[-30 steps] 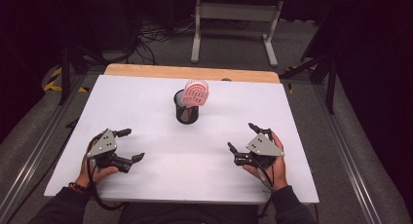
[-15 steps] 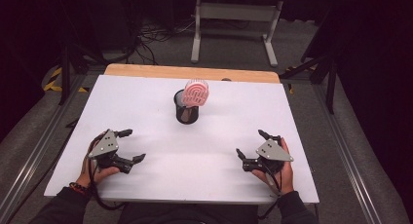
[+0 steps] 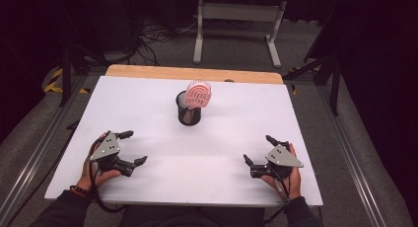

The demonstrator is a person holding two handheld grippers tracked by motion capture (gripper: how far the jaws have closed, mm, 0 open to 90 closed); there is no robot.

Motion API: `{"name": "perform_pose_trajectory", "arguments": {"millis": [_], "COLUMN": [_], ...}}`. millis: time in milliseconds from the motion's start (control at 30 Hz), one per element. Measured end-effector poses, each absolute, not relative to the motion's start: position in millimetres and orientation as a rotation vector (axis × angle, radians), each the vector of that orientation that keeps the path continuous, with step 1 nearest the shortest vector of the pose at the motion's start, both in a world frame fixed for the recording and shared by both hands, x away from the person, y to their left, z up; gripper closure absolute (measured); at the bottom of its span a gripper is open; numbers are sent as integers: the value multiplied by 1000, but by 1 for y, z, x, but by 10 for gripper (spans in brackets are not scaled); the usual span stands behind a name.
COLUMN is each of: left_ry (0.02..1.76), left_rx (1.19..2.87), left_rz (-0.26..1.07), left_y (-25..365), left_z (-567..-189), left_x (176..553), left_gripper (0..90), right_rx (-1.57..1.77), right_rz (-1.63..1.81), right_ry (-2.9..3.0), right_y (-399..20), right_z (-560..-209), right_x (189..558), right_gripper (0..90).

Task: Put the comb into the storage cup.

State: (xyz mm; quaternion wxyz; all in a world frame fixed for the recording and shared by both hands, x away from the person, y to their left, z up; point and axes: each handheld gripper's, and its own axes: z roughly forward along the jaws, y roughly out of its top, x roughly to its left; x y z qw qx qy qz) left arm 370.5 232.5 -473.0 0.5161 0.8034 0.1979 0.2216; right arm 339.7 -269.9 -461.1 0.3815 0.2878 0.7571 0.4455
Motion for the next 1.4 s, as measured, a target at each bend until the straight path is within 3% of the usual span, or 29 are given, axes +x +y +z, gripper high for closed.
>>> {"name": "perform_pose_trajectory", "arguments": {"millis": [1400], "left_ry": [464], "left_rx": [1921], "left_rz": [520], "left_y": [234], "left_z": [-474], "left_x": [374], "left_gripper": [28], "right_rx": [783], "right_rz": [1117], "right_ry": [1895], "right_y": [-268], "right_z": [-465], "right_x": [342], "right_gripper": [40]}}
